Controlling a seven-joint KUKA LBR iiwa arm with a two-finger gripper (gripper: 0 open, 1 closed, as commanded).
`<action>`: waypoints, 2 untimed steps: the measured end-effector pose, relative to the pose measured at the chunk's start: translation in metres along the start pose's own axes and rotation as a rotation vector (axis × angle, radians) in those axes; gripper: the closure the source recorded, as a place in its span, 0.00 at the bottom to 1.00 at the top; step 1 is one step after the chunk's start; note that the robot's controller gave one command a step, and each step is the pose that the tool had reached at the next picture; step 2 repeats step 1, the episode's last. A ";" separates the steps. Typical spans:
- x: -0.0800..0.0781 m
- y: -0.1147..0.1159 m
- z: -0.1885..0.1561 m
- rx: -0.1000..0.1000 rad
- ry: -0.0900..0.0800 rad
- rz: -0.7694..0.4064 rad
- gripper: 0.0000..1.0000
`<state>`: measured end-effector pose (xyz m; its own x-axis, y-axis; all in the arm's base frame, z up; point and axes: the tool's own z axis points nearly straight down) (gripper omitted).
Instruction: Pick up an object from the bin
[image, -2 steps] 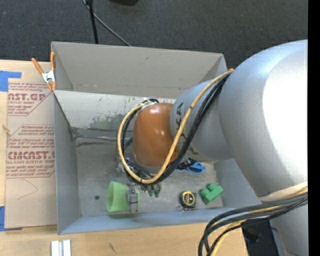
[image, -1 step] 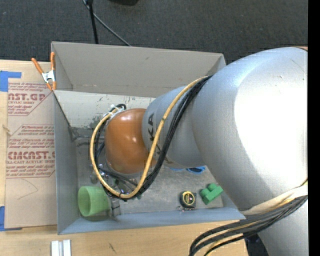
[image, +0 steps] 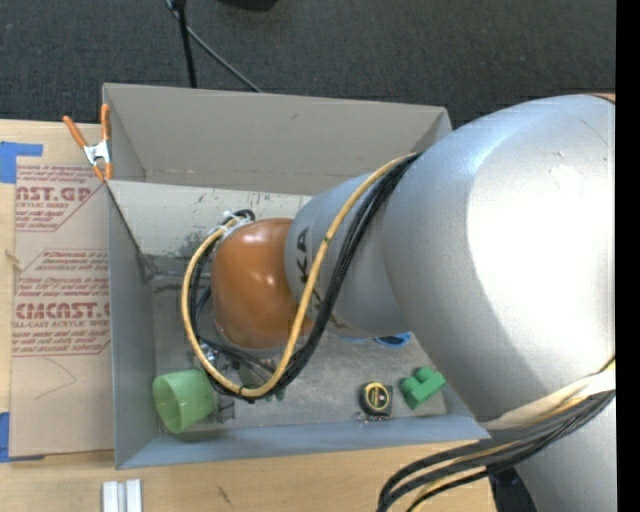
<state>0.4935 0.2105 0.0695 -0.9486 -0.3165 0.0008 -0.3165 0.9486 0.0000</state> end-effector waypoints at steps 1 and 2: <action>-0.012 -0.026 -0.150 0.001 -0.010 0.003 1.00; -0.012 -0.026 -0.150 0.001 -0.010 0.003 1.00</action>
Offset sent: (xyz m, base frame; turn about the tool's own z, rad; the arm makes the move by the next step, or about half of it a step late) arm 0.0176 -0.0212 0.1459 0.0020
